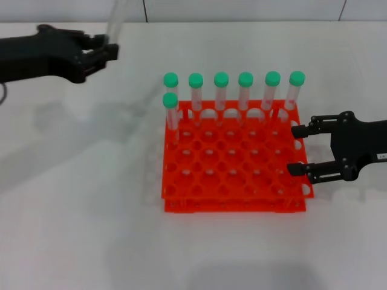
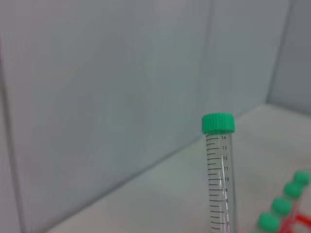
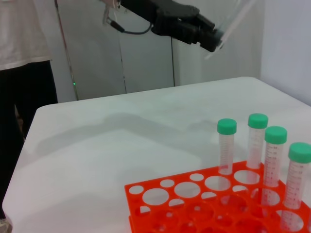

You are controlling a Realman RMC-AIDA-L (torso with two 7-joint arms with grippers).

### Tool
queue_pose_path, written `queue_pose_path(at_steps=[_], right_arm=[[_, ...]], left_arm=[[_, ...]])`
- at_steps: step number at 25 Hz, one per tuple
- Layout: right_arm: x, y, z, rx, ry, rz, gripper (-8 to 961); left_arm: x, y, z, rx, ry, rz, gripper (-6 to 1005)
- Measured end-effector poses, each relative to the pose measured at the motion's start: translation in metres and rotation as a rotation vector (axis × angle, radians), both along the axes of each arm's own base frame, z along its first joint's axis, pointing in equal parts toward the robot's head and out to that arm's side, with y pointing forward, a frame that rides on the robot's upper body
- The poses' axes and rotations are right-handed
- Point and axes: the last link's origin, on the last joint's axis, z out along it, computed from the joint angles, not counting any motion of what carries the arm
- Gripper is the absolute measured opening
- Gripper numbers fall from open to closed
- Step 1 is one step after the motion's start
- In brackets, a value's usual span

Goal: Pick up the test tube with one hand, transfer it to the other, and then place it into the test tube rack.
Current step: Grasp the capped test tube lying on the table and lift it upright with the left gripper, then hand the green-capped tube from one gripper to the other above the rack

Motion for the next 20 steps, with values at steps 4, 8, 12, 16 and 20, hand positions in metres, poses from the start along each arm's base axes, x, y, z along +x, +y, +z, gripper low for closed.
queue_pose_path(at_steps=[4, 8, 12, 16, 20], right_arm=[[0.001, 0.0, 0.0, 0.004, 0.003, 0.001, 748], [0.0, 0.0, 0.001, 0.01, 0.012, 0.003, 748], [-0.001, 0.0, 0.0, 0.01, 0.022, 0.004, 747], [-0.003, 0.001, -0.001, 0.012, 0.031, 0.008, 747], [-0.005, 0.001, -0.001, 0.019, 0.048, 0.009, 747]], left_arm=[[0.005, 0.001, -0.013, -0.033, -0.053, -0.111, 207], [0.014, 0.009, -0.024, -0.128, -0.065, -0.193, 210], [0.02, 0.018, -0.037, -0.265, -0.092, -0.256, 213], [0.024, 0.024, -0.045, -0.375, -0.068, -0.294, 216], [0.025, 0.024, -0.052, -0.435, -0.014, -0.3, 219]])
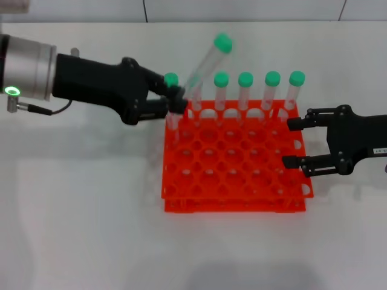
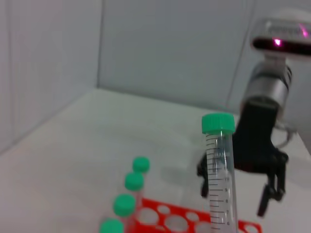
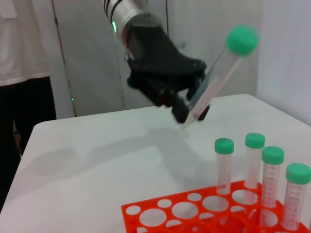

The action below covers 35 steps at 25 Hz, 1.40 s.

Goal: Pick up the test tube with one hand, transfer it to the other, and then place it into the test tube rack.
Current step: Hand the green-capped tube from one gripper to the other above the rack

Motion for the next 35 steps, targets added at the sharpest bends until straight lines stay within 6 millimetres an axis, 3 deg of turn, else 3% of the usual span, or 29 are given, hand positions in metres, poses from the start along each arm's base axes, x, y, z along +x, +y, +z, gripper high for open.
queue_pose_path(at_steps=[12, 23, 35], right_arm=[[0.0, 0.005, -0.004, 0.005, 0.005, -0.029, 748], [-0.004, 0.014, -0.005, -0.009, 0.043, -0.117, 748], [-0.018, 0.014, -0.003, -0.019, 0.251, -0.18, 753]], left_arm=[[-0.007, -0.012, -0.024, -0.037, 0.06, -0.042, 227], [-0.009, -0.009, -0.031, -0.007, 0.074, -0.047, 236], [-0.006, -0.008, -0.036, 0.0, 0.073, -0.061, 244]])
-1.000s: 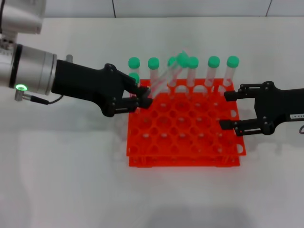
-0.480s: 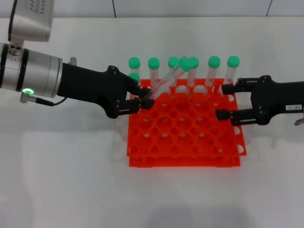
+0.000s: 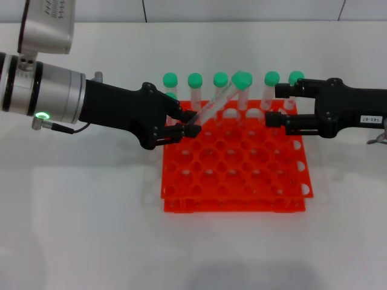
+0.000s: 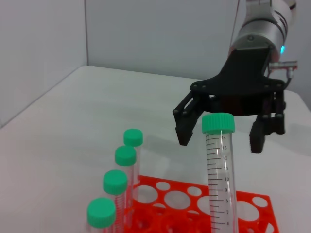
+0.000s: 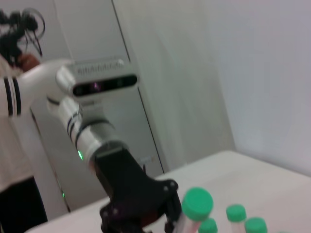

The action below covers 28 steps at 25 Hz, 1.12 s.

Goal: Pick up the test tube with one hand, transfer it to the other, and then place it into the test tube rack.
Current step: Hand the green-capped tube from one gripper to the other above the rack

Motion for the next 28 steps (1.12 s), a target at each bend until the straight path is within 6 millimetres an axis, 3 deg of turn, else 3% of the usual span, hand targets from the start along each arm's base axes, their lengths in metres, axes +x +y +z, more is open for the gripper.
queue_pose_path(at_steps=[14, 28], right_arm=[[-0.001, -0.003, -0.02, 0.072, 0.225, -0.031, 762], [-0.007, -0.013, -0.037, 0.074, 0.323, -0.023, 757]], left_arm=[[0.006, 0.002, -0.007, -0.001, 0.013, -0.03, 255], [0.006, 0.005, -0.007, 0.025, 0.018, -0.037, 265]])
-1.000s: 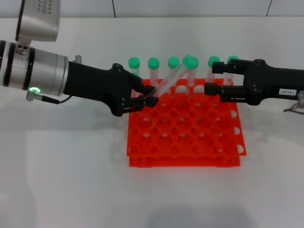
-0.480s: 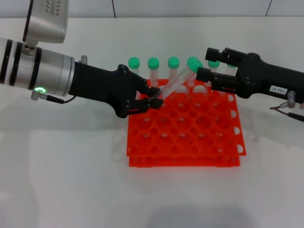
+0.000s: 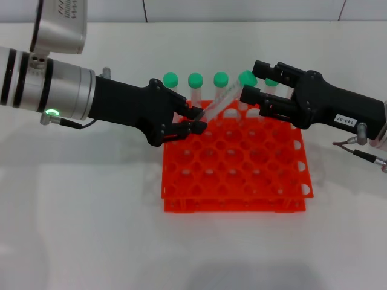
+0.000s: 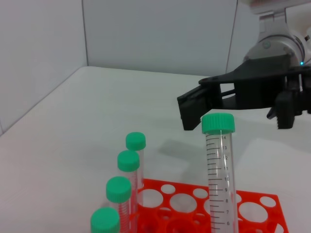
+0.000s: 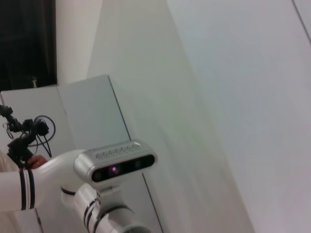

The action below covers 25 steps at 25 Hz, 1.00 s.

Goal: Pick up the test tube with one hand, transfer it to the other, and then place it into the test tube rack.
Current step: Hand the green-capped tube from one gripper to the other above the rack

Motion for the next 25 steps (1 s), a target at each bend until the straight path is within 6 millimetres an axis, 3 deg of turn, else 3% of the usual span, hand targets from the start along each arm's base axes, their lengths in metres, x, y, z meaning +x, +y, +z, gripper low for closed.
queue_pose_path(at_steps=[25], right_arm=[[0.0034, -0.0018, -0.0068, 0.041, 0.024, -0.03, 759]], left_arm=[[0.0031, -0.0024, -0.0055, -0.001, -0.014, -0.026, 284]])
